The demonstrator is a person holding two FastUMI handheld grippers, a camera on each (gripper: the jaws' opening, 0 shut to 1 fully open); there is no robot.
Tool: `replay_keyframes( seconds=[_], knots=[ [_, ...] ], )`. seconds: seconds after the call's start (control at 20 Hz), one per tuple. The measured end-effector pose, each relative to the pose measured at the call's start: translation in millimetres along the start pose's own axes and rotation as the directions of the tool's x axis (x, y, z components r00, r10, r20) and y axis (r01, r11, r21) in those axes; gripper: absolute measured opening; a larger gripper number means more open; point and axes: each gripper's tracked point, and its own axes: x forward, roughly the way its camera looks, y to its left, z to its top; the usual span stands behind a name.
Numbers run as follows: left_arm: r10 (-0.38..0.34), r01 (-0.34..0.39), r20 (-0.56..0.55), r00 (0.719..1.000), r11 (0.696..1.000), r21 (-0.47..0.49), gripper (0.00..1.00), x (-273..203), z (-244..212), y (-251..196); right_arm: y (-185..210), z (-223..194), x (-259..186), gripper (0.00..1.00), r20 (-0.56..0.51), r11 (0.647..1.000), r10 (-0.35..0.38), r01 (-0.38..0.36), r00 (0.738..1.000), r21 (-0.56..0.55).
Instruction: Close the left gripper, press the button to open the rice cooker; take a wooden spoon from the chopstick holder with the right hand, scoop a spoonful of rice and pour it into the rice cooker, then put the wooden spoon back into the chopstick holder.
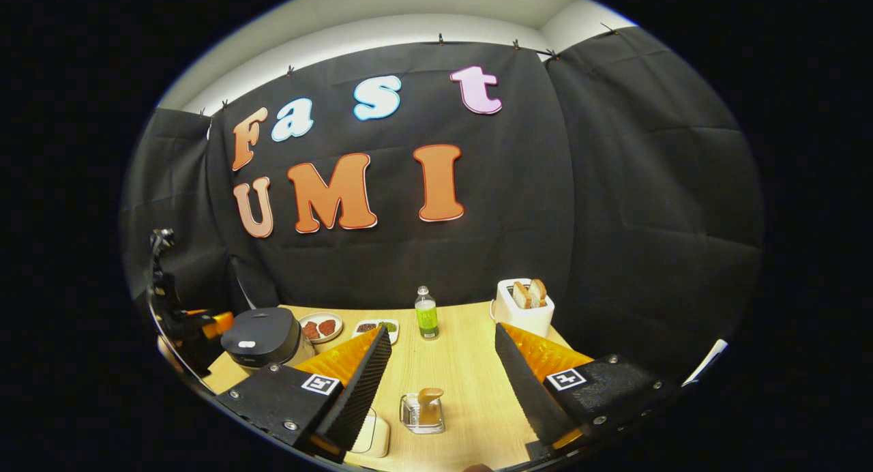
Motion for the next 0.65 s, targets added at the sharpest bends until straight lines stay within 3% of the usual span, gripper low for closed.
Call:
replay_keyframes(
  seconds=[0.3,0.4,0.65],
  knots=[
    [0.013,-0.021,0.164,0.986,0.999,0.047,0.99,-87.0,114.6,30.8,-15.4,19.2,-3.2,0.94,0.032,0.998,-0.040,0.041,0.999,-0.043],
    [-0.006,-0.001,0.199,0.980,0.999,0.034,1.00,-111.2,132.0,38.0,-22.3,26.1,-8.0,0.94,0.044,0.996,-0.057,0.060,0.997,-0.060],
    [0.039,-0.035,0.255,0.966,0.999,-0.020,1.00,-147.9,158.5,66.0,-34.7,51.4,-15.9,0.95,0.087,0.993,-0.074,0.081,0.993,-0.080]
  ],
)
